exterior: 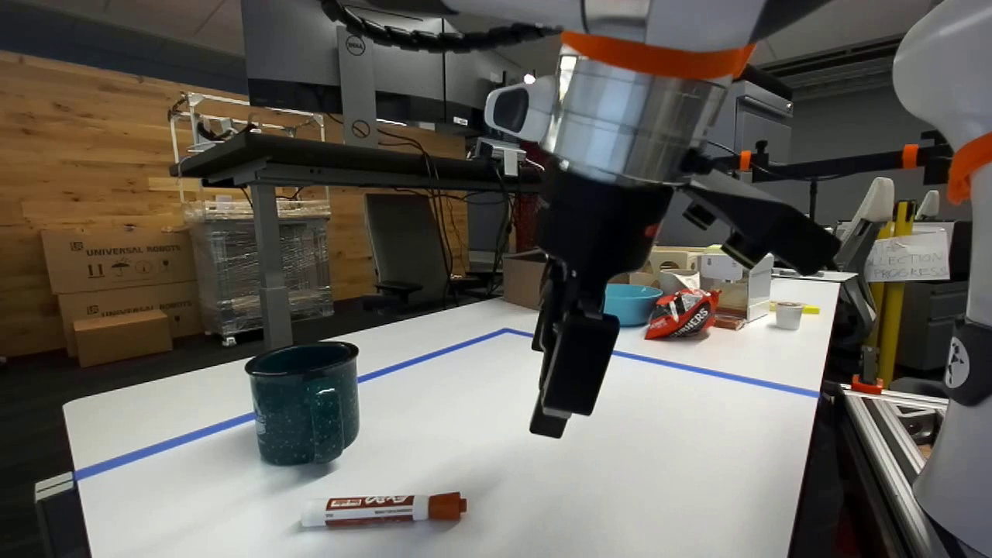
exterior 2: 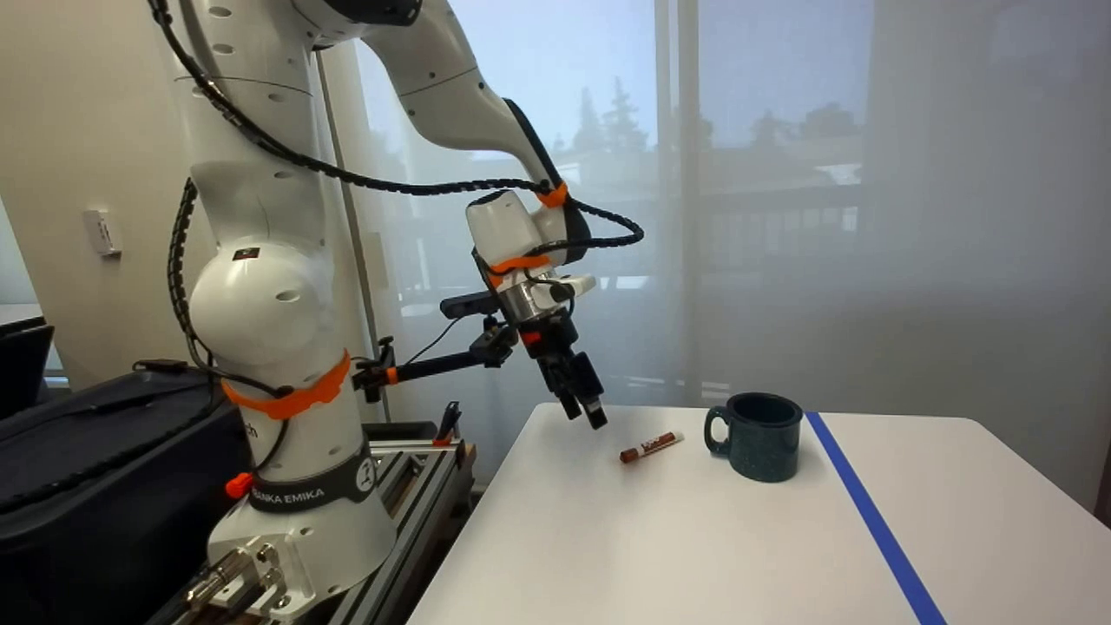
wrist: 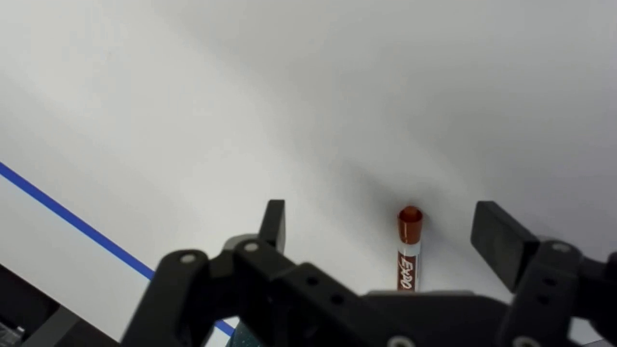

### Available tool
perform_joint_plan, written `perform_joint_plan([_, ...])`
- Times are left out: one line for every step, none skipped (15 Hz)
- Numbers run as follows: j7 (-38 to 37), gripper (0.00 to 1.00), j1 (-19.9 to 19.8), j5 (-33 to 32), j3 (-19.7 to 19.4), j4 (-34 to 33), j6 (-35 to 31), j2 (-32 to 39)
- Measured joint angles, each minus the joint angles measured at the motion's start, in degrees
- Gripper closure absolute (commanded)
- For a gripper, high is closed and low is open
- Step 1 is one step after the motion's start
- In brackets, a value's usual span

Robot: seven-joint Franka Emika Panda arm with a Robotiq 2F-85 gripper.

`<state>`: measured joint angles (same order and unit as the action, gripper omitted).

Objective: Remove the marker from the cup and put it on the table

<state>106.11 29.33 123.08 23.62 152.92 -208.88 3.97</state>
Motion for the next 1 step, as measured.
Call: perform_joint_plan([0.04,0.00,-0.08,0.06,0.00,0.00,-0.02,-0.08])
